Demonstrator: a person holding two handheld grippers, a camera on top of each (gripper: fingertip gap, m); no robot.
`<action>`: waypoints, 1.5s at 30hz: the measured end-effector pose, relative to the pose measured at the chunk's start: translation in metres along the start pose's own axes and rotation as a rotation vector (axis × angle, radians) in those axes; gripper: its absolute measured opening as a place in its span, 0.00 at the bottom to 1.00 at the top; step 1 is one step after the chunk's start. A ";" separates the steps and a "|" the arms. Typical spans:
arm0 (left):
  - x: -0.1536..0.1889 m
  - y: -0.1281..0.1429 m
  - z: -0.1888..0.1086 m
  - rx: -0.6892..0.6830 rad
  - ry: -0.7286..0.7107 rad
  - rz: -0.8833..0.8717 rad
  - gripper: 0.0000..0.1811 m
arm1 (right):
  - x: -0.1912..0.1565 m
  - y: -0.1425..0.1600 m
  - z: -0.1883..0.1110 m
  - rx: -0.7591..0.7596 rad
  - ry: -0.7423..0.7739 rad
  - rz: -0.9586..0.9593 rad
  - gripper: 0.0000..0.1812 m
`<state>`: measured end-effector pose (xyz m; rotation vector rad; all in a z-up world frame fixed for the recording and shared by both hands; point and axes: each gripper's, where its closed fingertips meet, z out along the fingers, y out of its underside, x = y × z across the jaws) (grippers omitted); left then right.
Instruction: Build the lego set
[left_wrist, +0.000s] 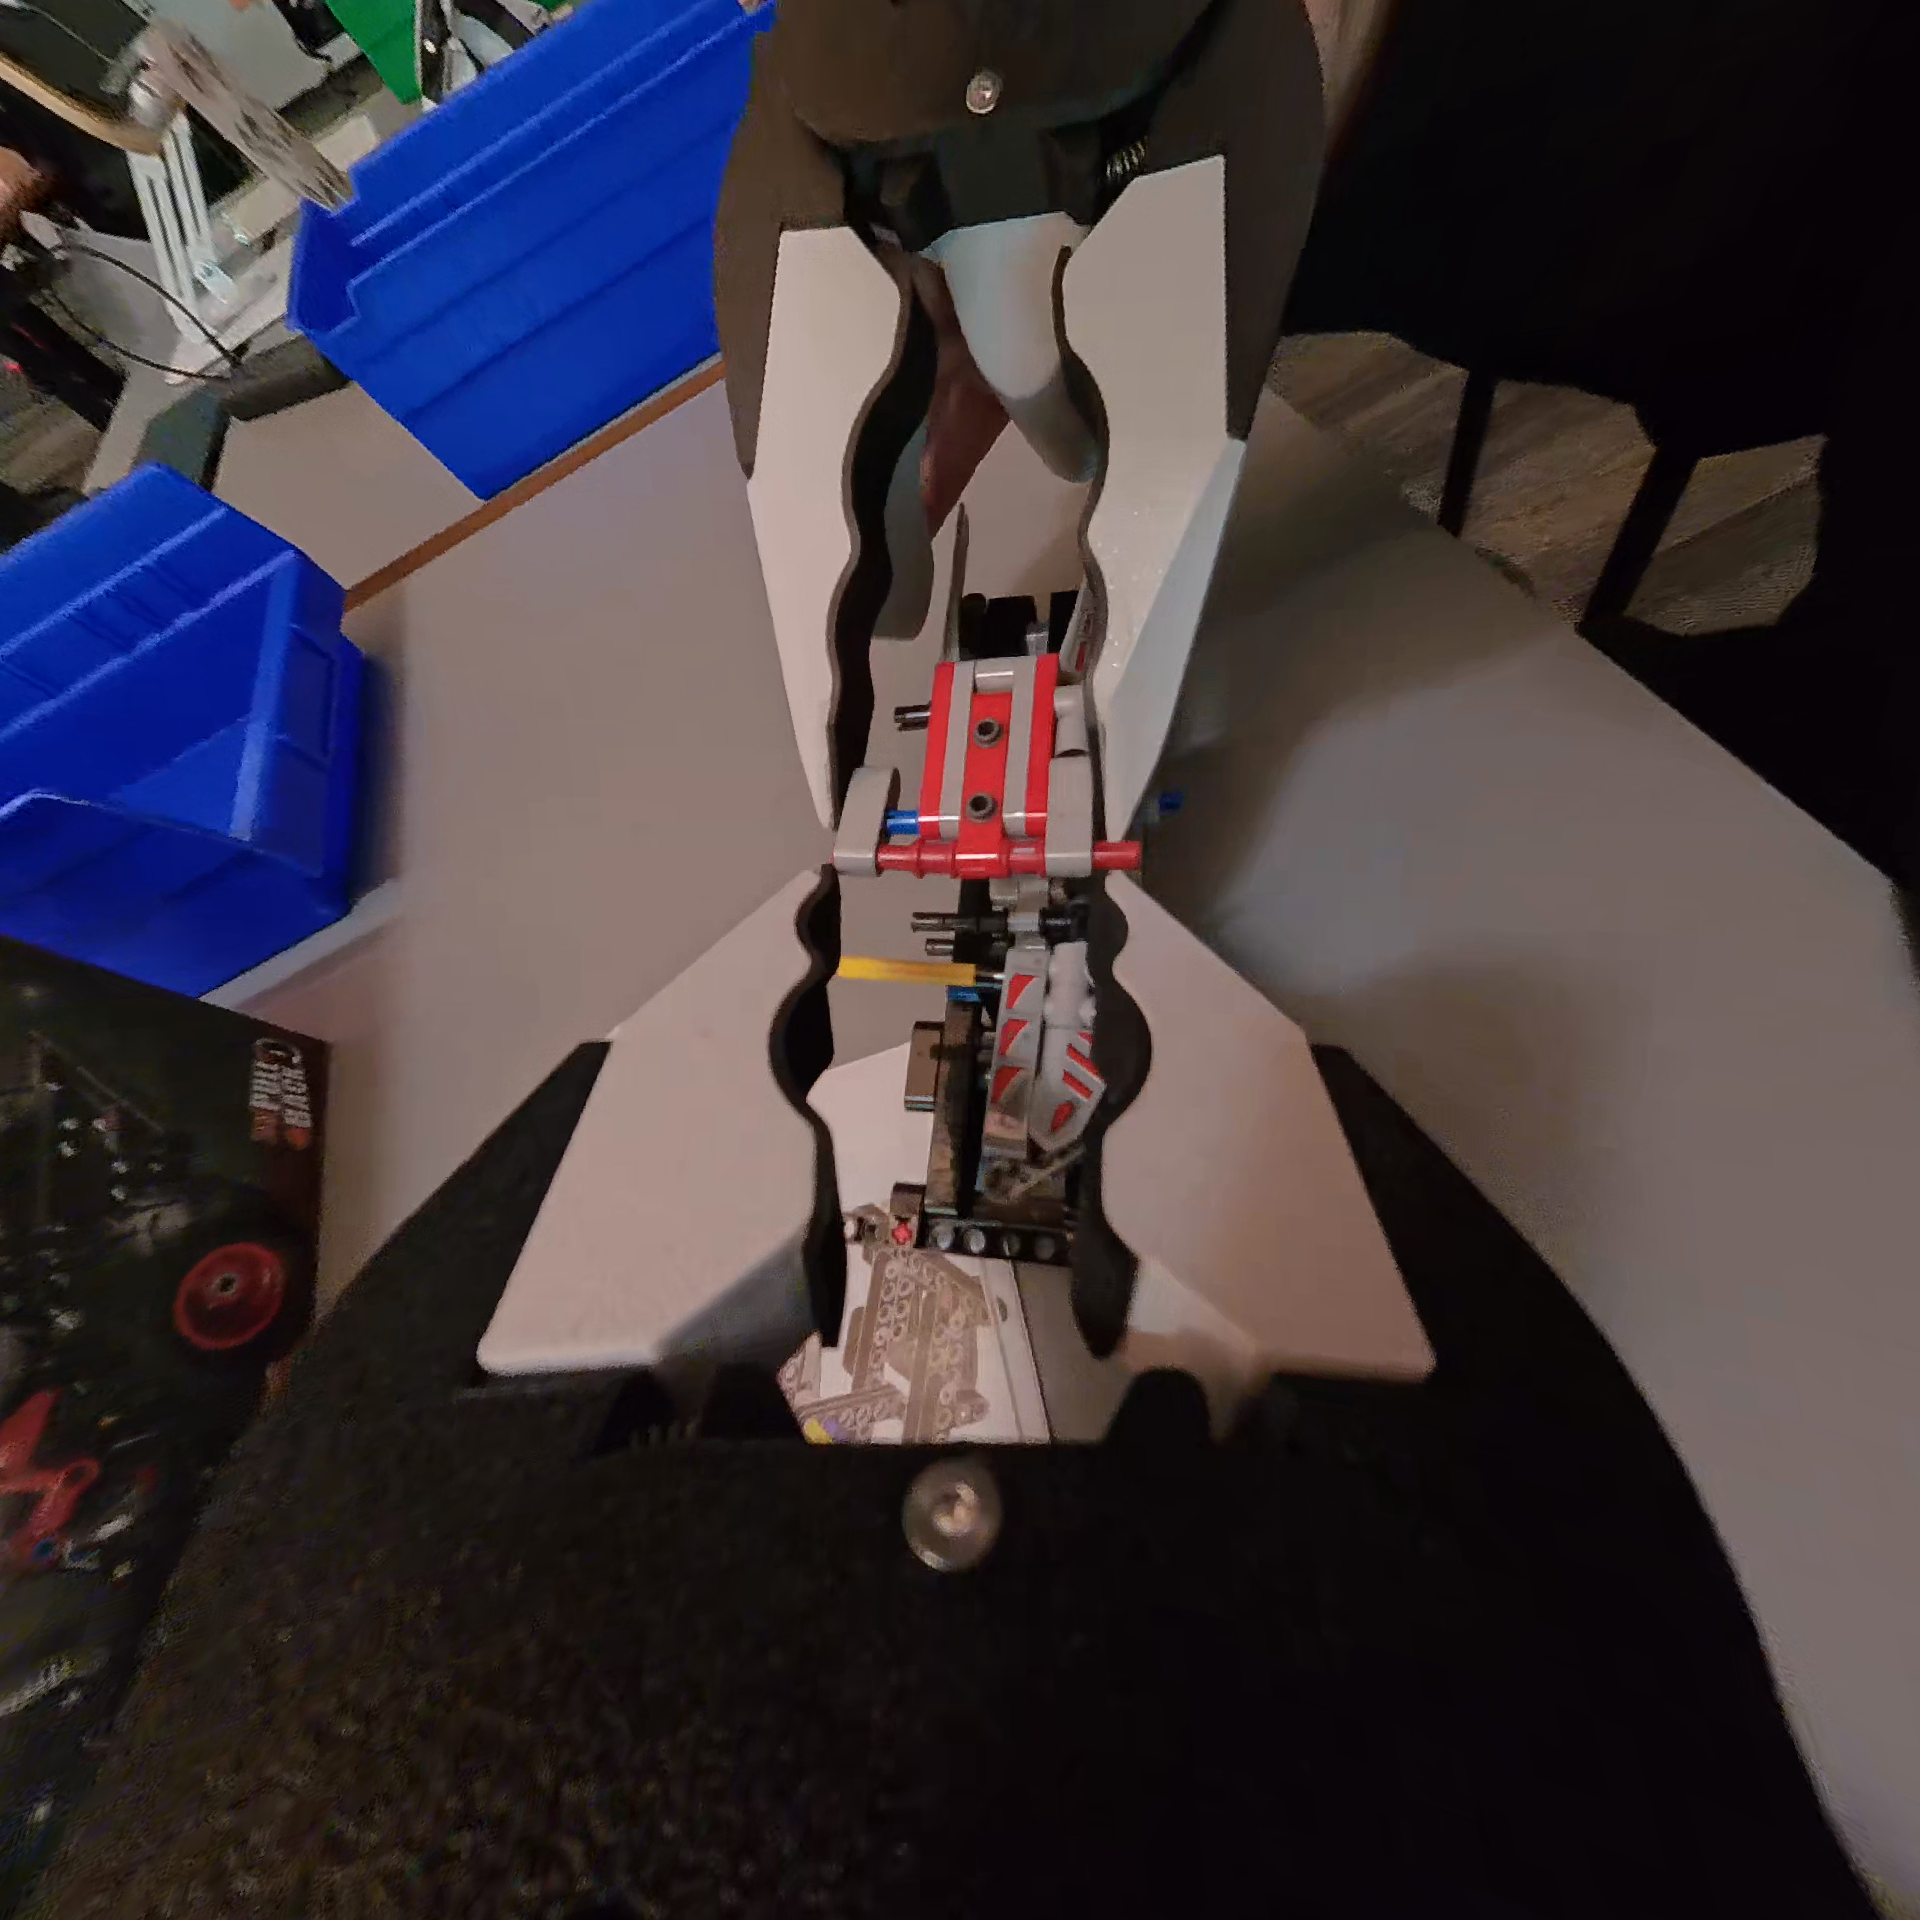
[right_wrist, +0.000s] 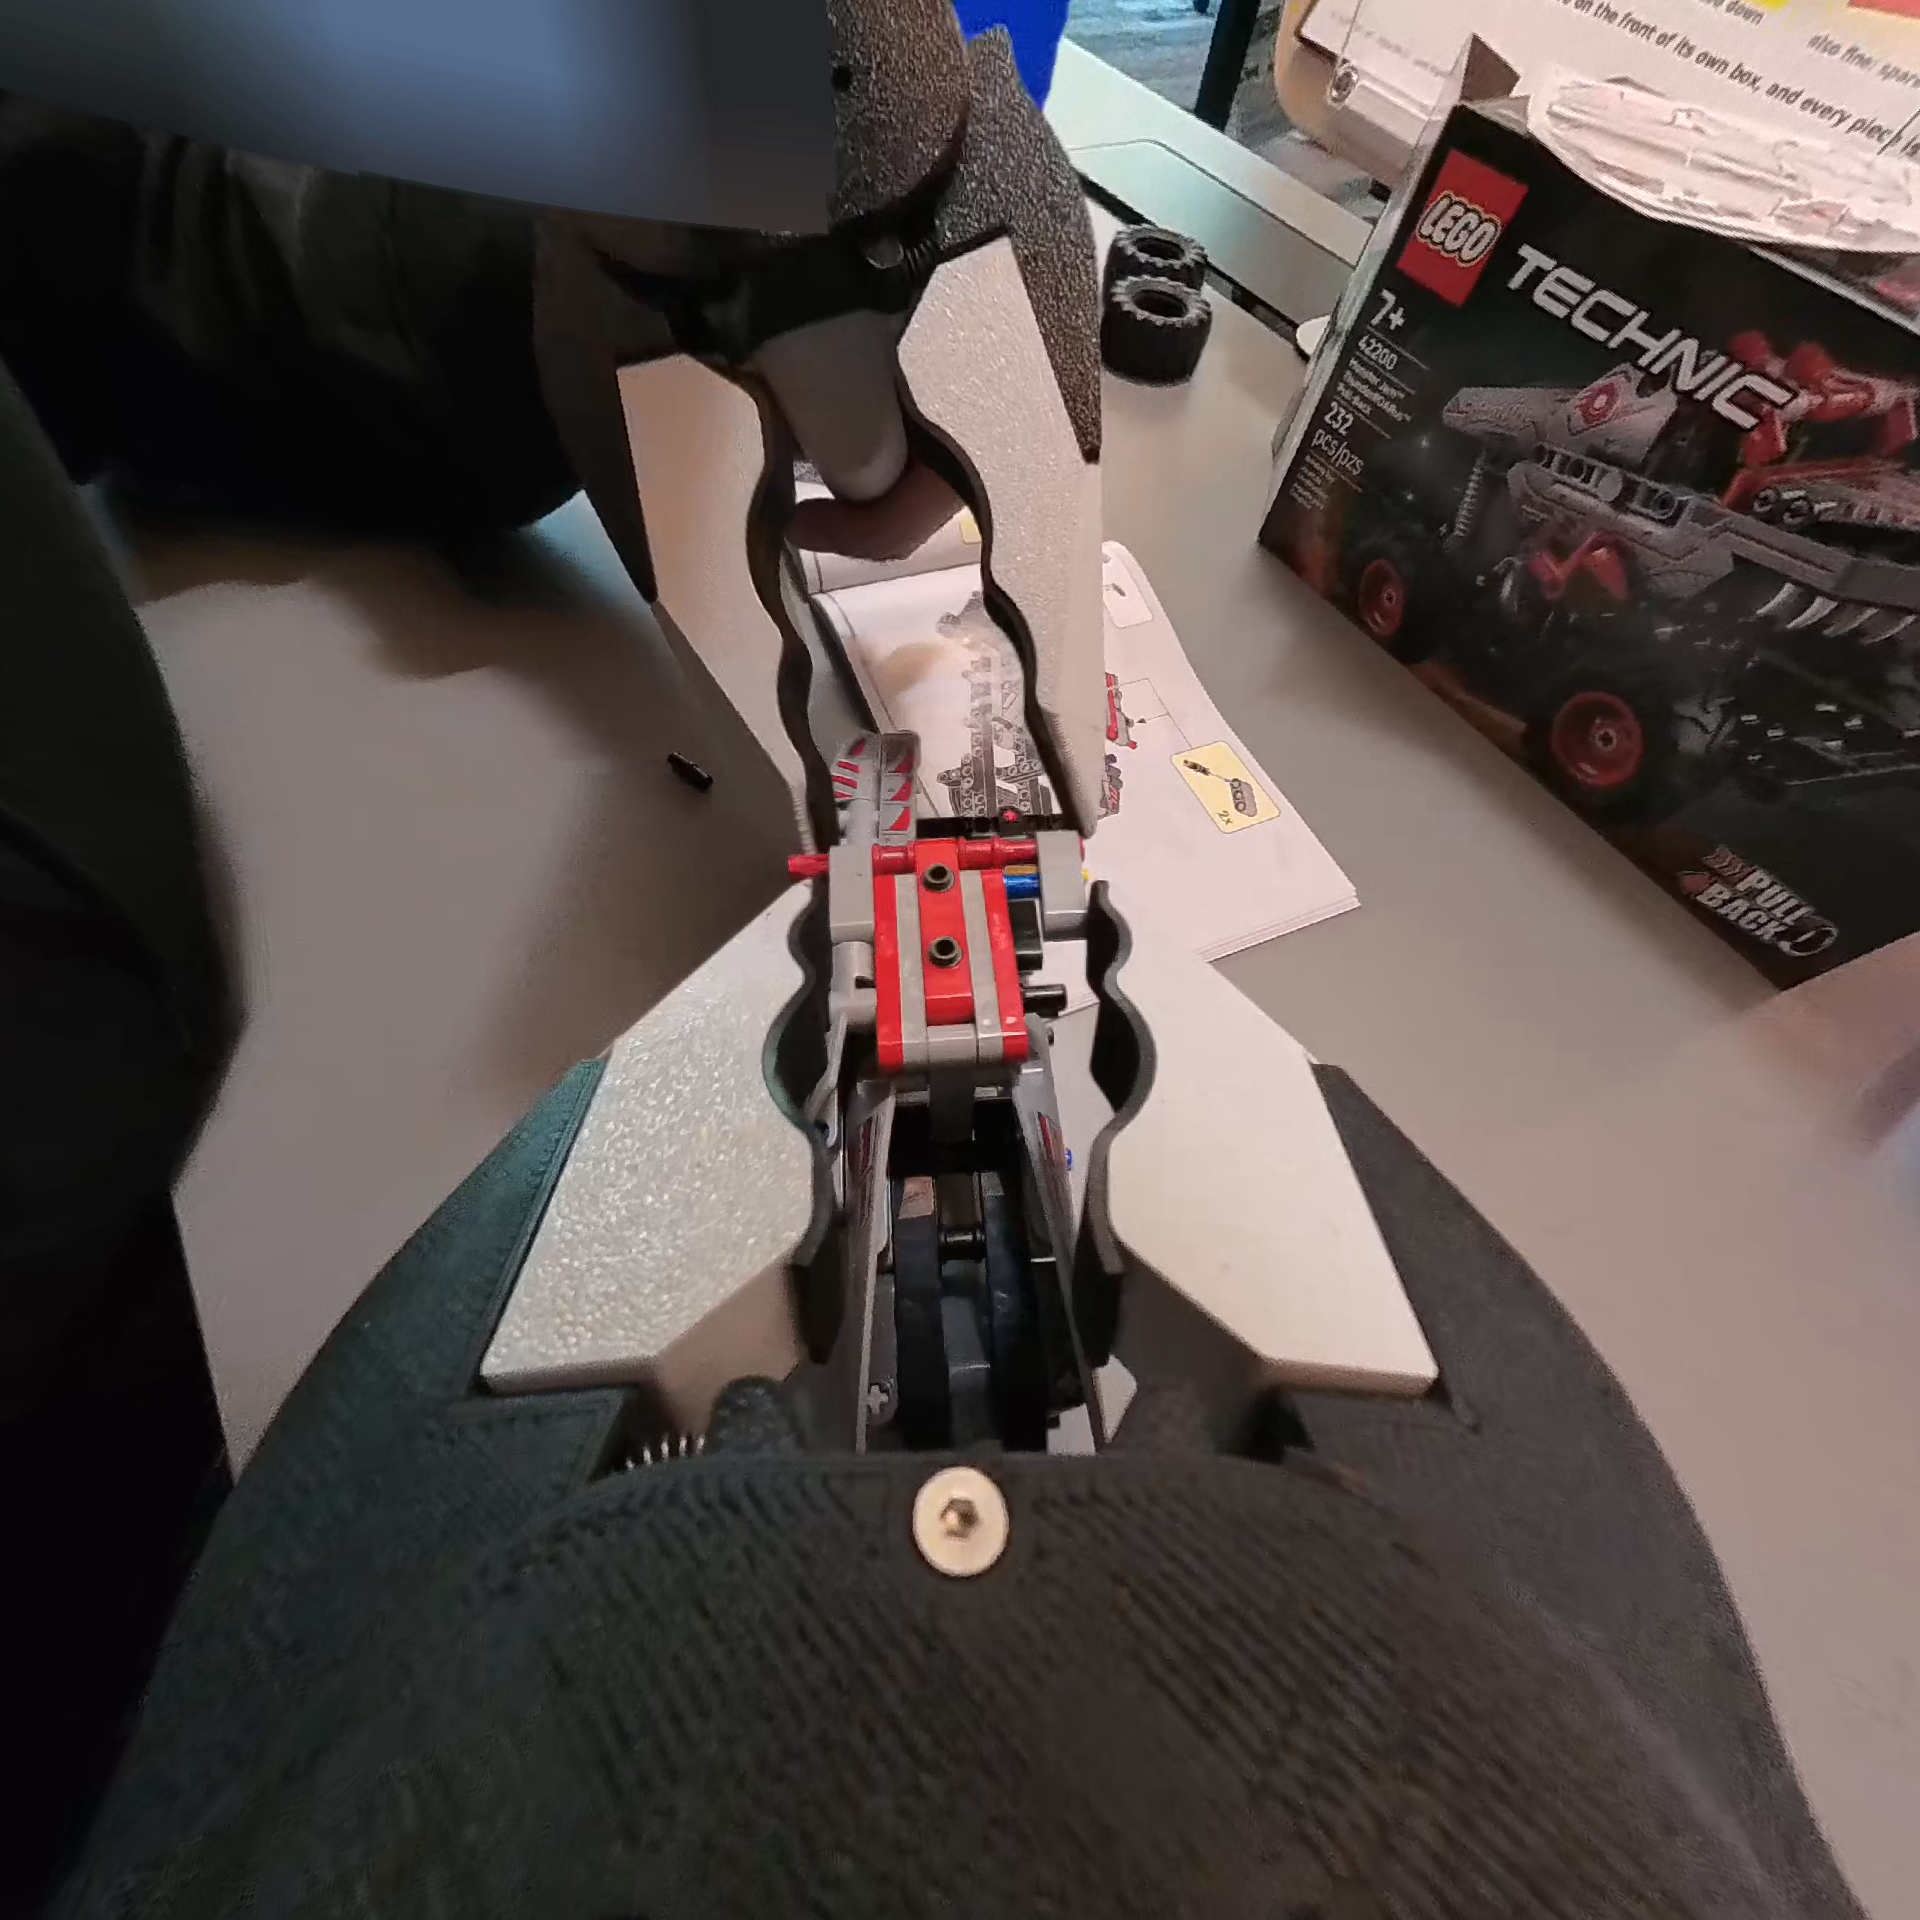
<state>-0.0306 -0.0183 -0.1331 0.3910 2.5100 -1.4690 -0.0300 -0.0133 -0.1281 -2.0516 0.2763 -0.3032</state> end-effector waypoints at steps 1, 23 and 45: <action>0.001 0.000 0.000 0.004 -0.008 0.000 0.25 | -0.001 0.000 0.000 -0.002 0.000 -0.013 0.27; 0.002 0.002 -0.002 -0.015 -0.052 0.094 0.24 | -0.004 -0.002 0.002 -0.019 0.015 -0.137 0.26; 0.010 0.003 -0.001 -0.026 0.037 0.018 0.10 | -0.002 -0.001 0.000 -0.061 0.039 -0.120 0.27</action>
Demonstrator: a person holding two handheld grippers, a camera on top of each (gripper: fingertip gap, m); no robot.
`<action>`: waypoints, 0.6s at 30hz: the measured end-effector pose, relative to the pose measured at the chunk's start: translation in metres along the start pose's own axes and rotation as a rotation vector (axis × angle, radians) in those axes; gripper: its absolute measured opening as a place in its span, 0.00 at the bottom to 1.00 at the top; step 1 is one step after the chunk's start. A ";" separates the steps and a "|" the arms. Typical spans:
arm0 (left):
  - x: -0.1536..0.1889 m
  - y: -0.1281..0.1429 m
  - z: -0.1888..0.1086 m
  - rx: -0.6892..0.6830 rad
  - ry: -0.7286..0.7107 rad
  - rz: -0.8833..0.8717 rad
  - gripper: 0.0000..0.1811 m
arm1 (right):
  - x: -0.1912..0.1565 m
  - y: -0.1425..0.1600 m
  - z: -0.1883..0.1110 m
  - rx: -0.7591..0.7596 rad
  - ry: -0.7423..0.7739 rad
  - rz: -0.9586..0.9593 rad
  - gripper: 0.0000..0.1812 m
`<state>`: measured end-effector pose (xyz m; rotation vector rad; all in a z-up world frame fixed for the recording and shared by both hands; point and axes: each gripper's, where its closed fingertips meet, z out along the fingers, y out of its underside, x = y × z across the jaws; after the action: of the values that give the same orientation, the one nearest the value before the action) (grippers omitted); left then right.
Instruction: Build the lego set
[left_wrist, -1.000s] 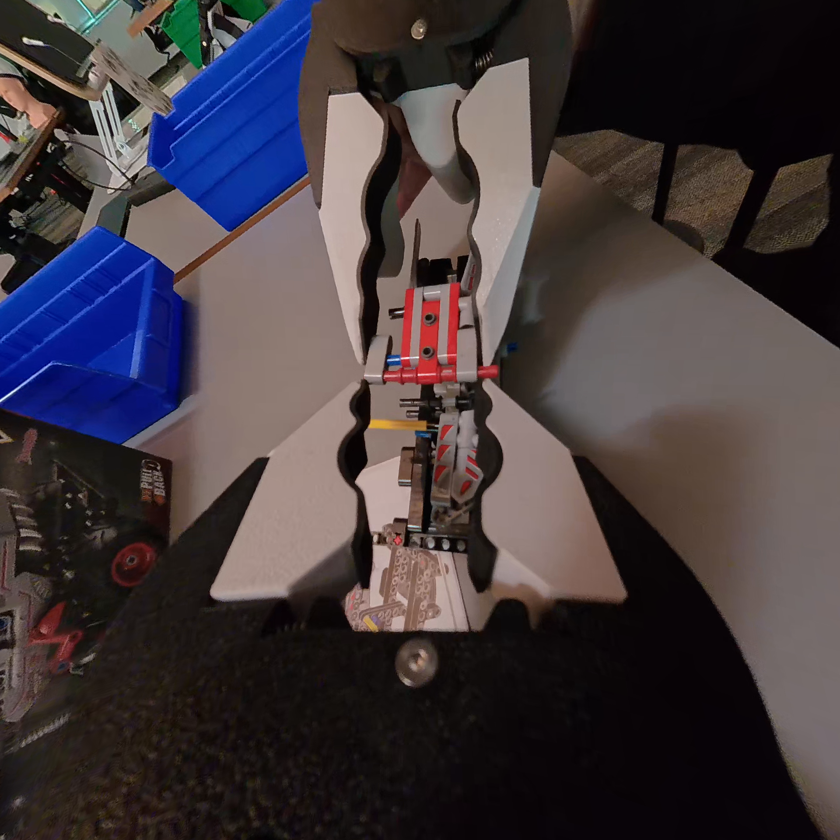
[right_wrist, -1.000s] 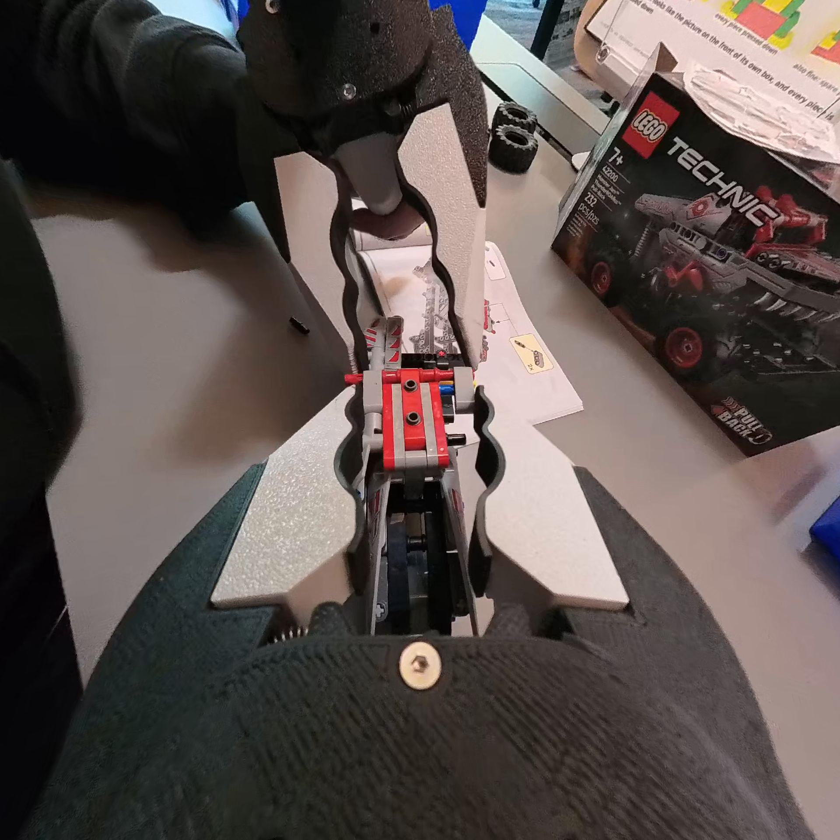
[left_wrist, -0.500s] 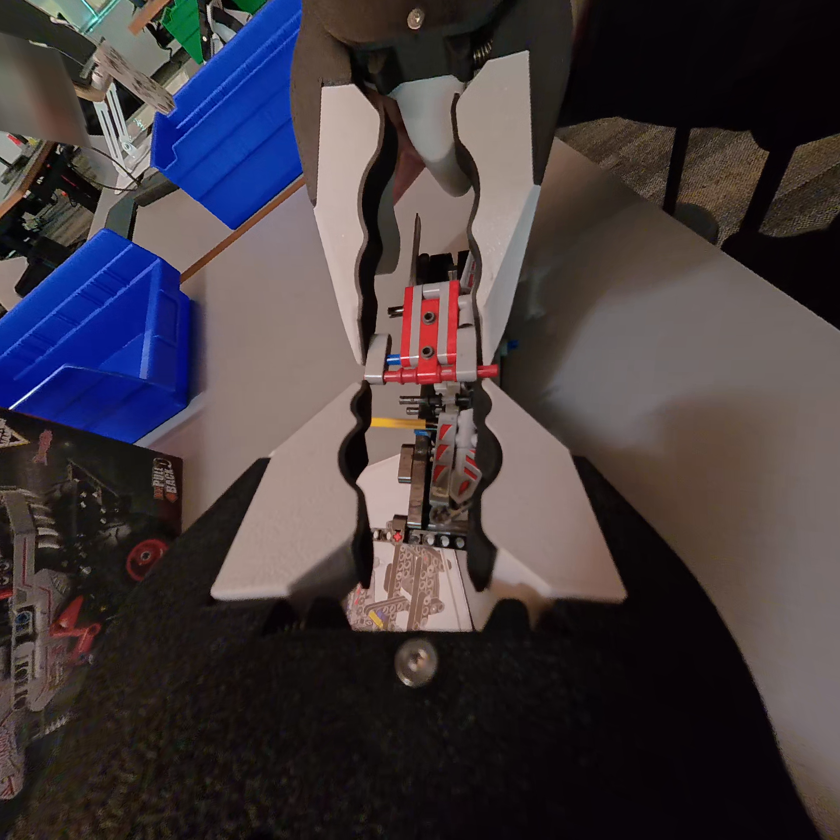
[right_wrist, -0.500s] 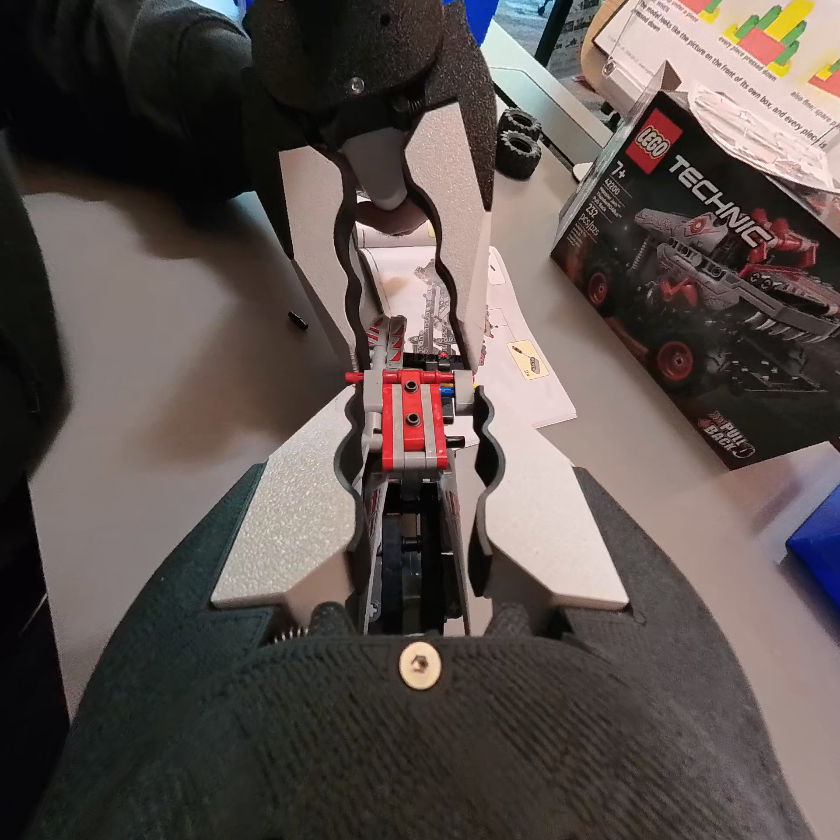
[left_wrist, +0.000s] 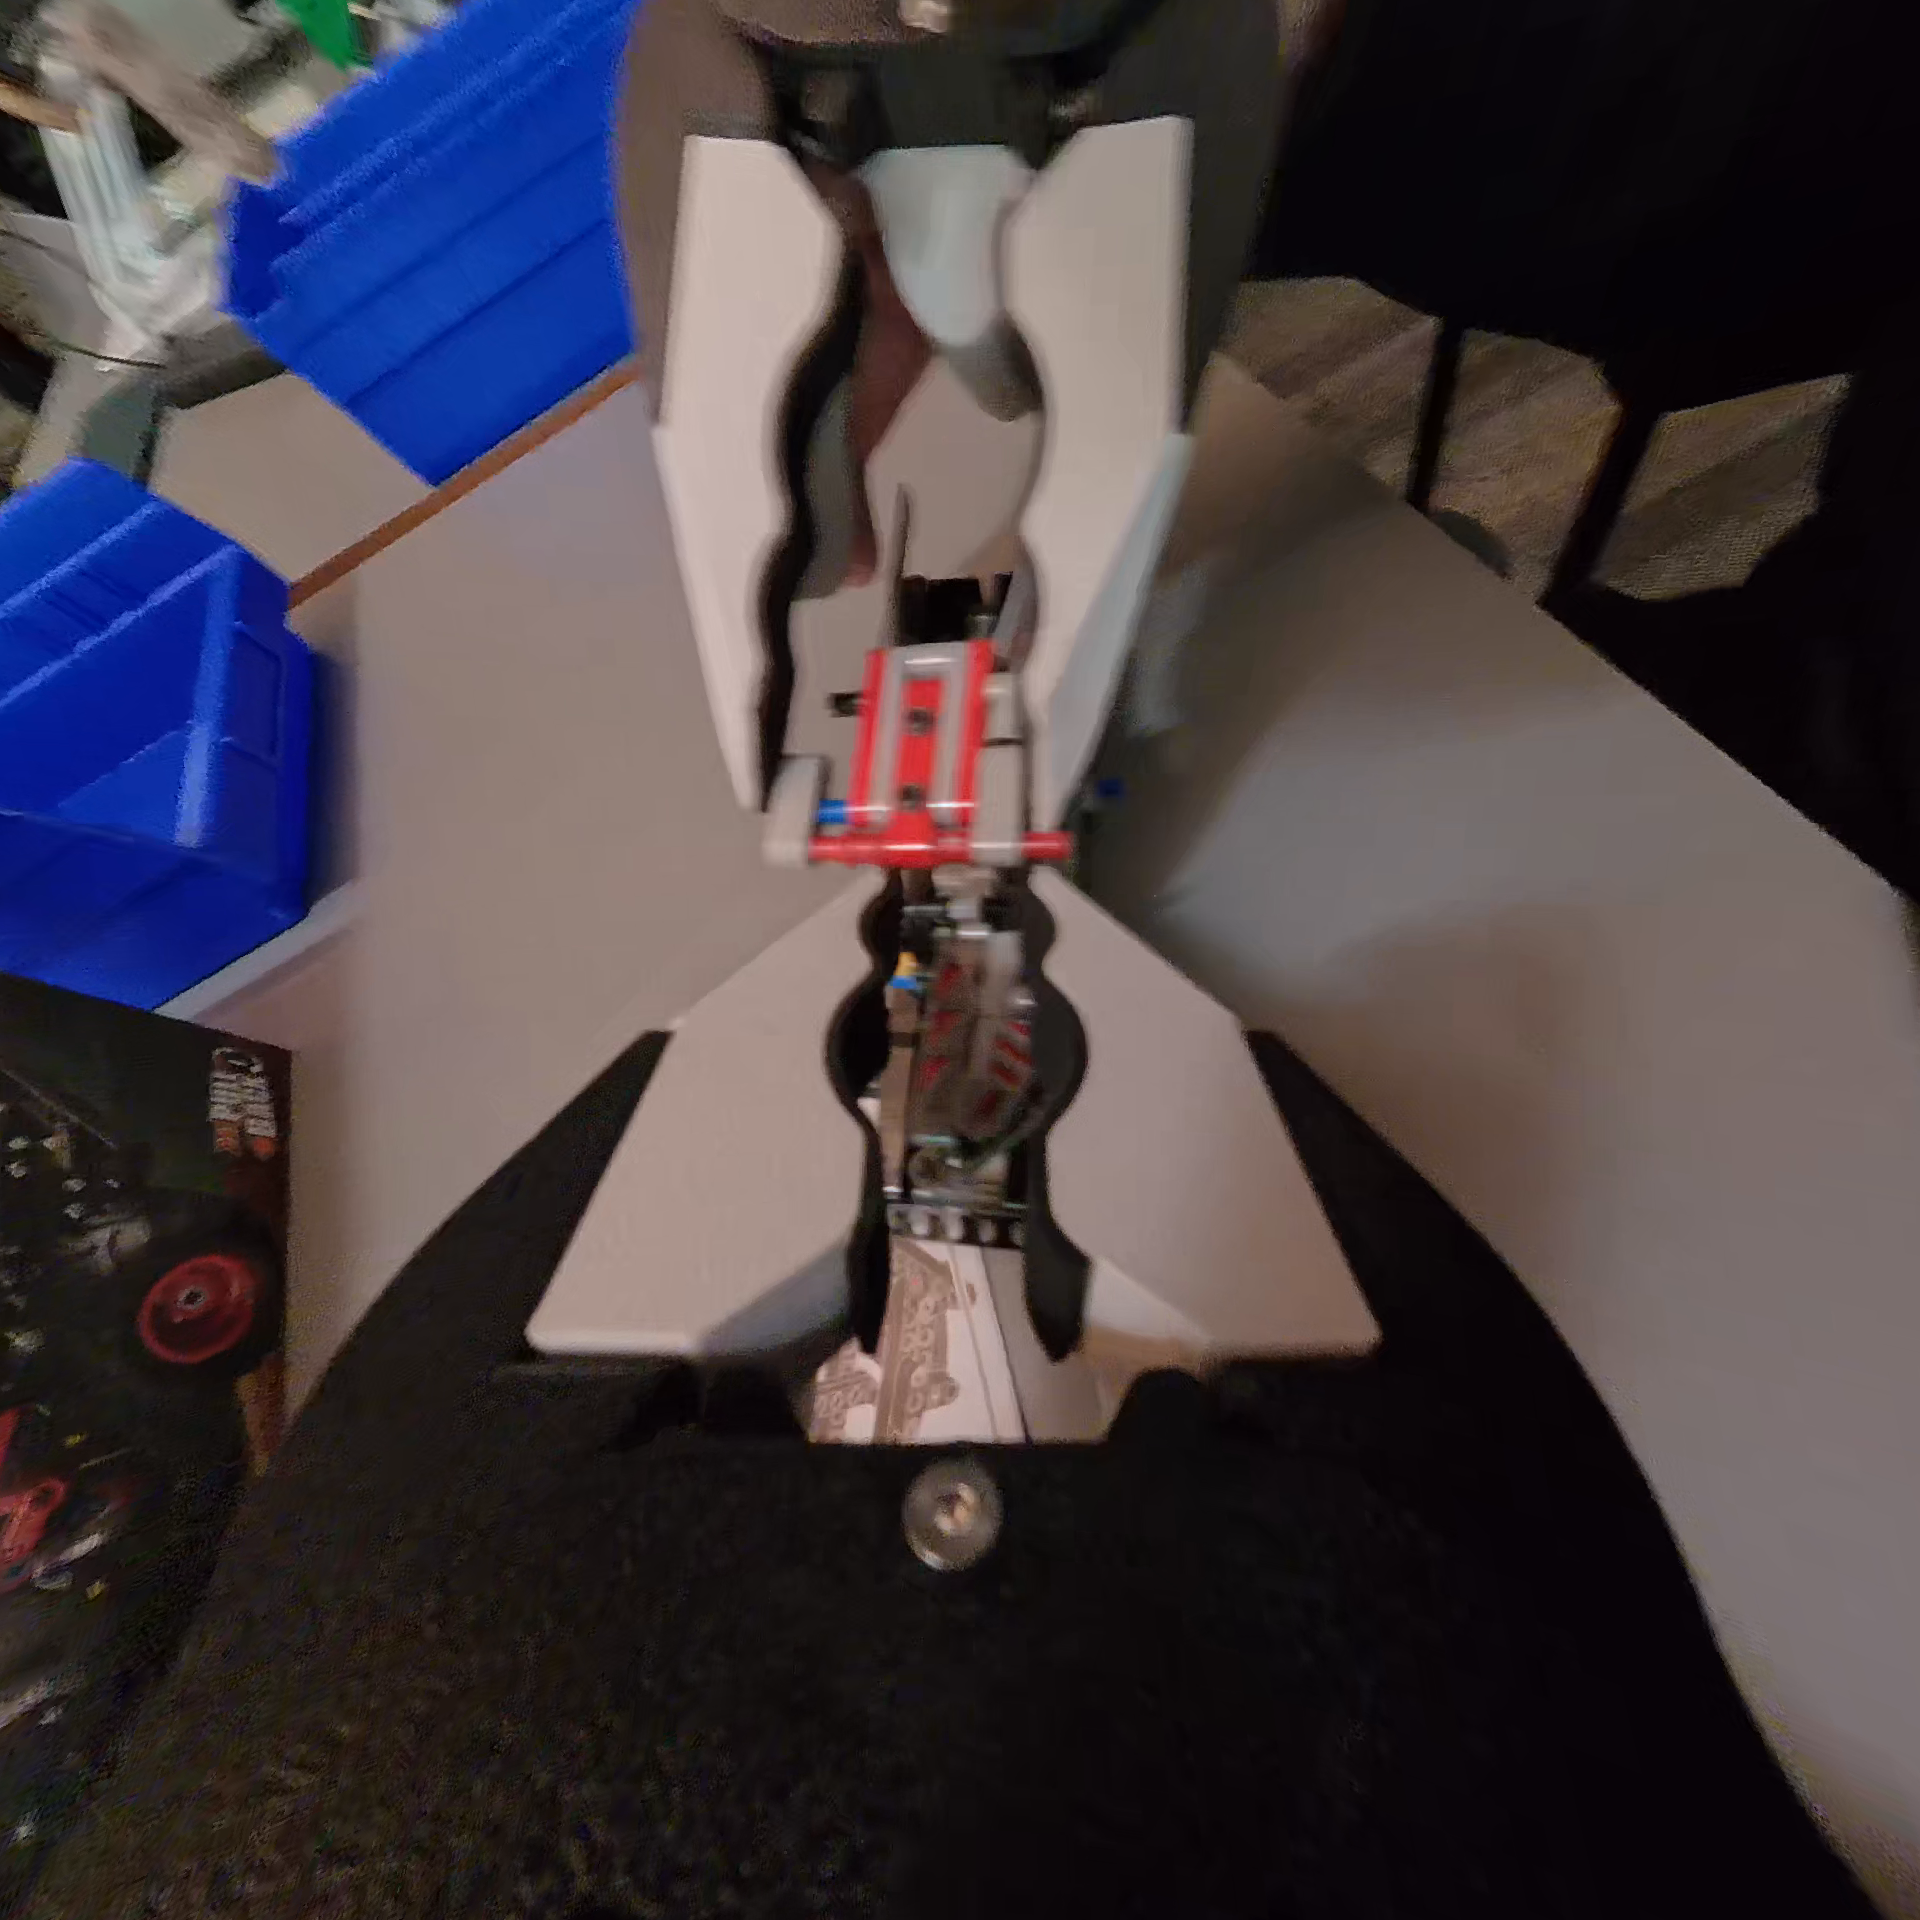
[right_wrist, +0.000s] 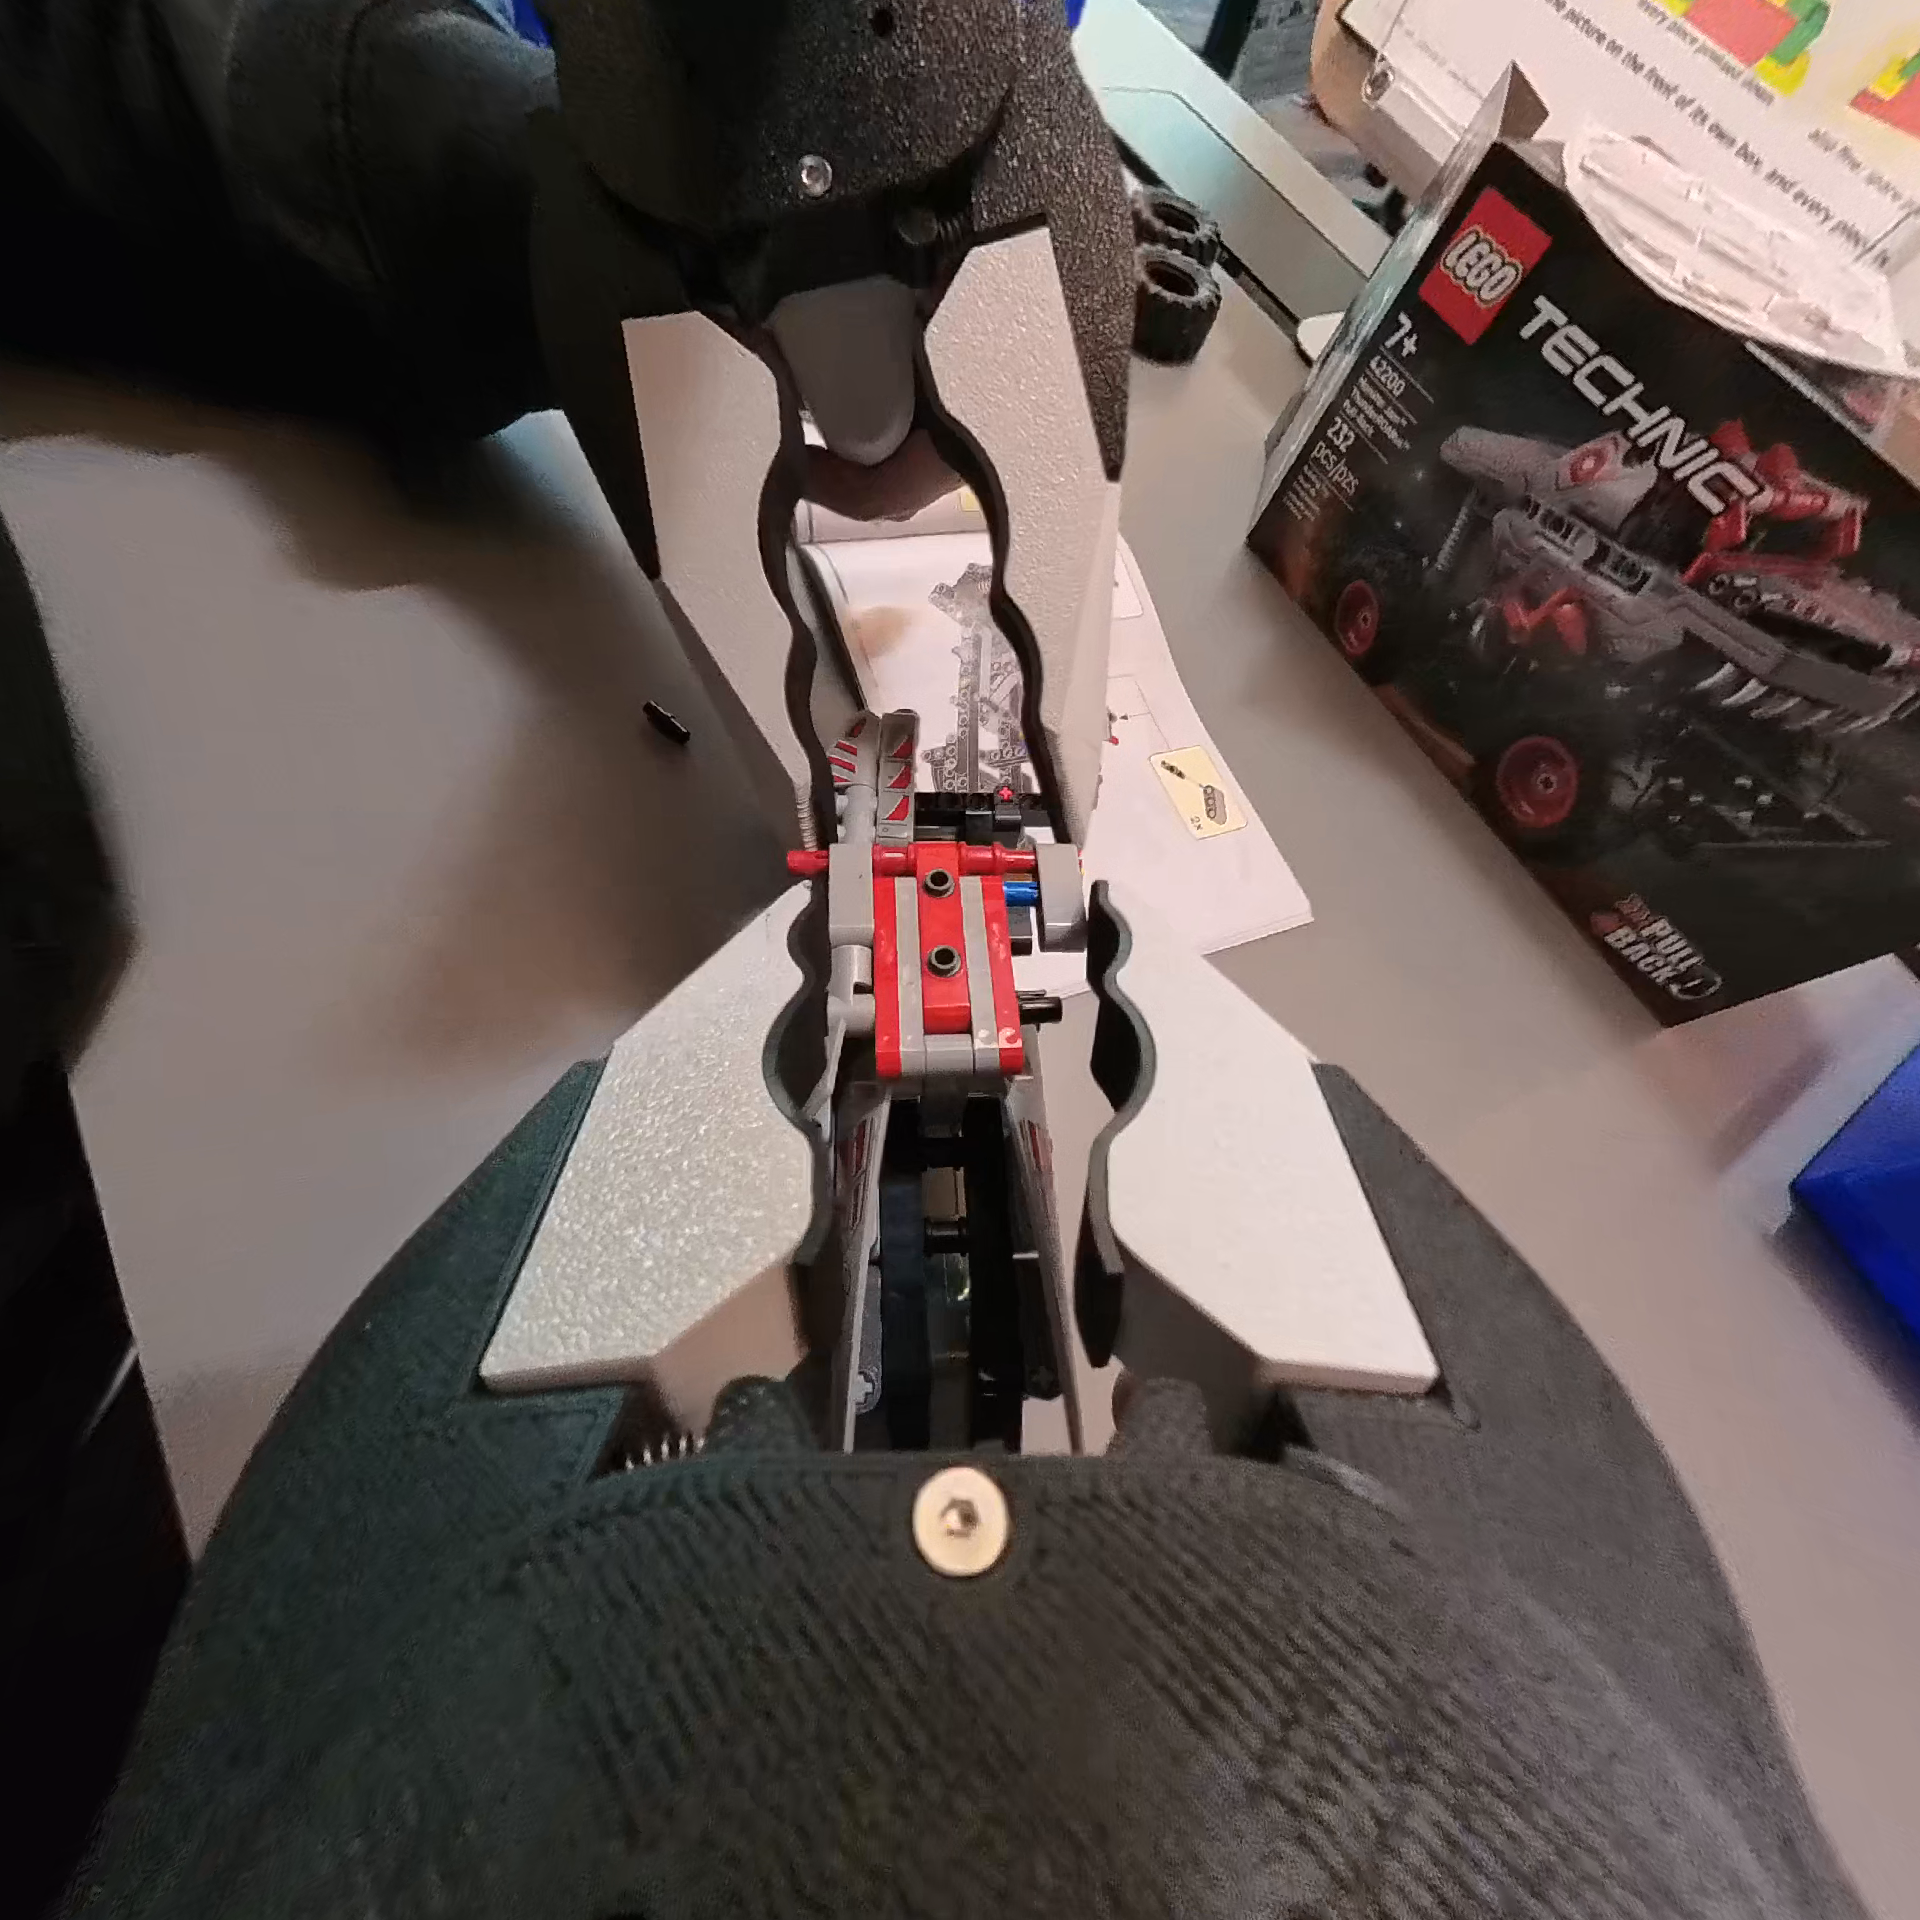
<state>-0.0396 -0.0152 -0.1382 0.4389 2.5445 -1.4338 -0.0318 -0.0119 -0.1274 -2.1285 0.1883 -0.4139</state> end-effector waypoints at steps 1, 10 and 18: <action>0.001 0.000 0.002 -0.002 -0.007 0.005 0.01 | 0.006 0.001 0.000 -0.006 0.029 0.017 0.27; -0.006 0.000 -0.006 -0.046 -0.049 0.012 0.22 | 0.009 0.006 -0.008 -0.103 0.030 0.035 0.26; -0.009 0.005 -0.002 -0.058 -0.055 -0.004 0.23 | 0.014 0.013 -0.010 -0.270 -0.041 0.182 0.26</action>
<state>-0.0296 -0.0131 -0.1382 0.3805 2.5376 -1.3509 -0.0217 -0.0309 -0.1300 -2.3572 0.4313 -0.2481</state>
